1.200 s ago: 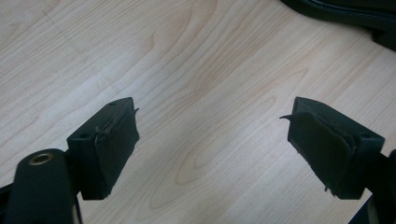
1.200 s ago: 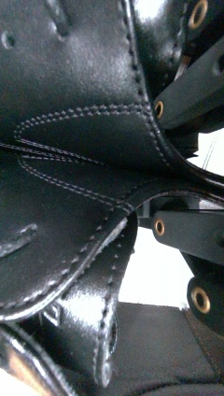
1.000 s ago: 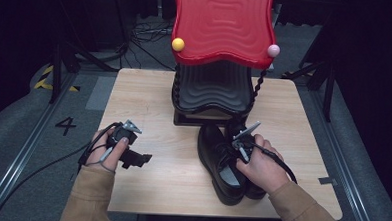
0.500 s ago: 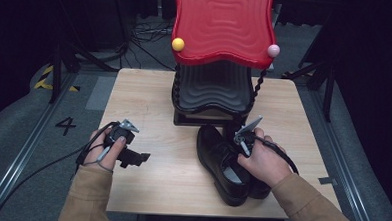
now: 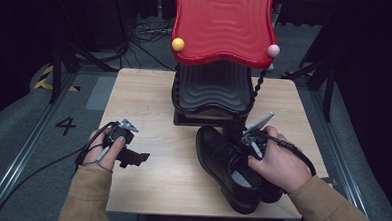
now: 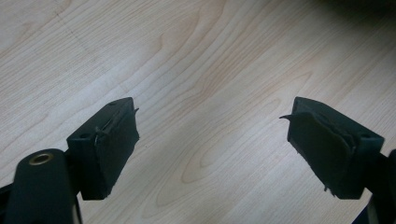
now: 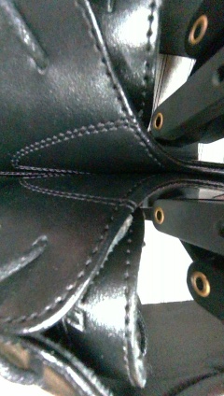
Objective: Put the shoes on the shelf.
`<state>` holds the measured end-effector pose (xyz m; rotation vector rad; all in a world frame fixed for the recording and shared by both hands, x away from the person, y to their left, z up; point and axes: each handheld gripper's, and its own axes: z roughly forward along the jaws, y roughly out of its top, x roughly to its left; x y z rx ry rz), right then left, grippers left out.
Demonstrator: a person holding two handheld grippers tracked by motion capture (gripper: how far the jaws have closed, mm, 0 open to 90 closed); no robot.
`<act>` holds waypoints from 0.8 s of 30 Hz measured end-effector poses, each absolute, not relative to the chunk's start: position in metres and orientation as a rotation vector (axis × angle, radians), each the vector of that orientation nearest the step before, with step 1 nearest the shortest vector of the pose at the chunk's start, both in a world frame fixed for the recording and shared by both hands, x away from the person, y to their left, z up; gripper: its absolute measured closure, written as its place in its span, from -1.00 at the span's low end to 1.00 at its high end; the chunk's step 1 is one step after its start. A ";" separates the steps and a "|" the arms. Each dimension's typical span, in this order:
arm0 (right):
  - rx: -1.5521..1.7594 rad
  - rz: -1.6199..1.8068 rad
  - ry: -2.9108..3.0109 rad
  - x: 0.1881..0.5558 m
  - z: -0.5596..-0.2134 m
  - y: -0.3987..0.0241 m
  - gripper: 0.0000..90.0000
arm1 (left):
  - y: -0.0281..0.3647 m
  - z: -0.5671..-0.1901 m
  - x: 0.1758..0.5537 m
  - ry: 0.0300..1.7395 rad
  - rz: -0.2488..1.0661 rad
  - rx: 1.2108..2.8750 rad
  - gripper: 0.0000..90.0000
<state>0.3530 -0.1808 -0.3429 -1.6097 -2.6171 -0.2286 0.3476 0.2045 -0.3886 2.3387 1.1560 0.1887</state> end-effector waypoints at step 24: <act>-1.650 -0.355 -2.643 0.340 -0.245 -0.207 0.83 | 0.206 -0.388 0.347 1.162 0.190 2.334 -0.63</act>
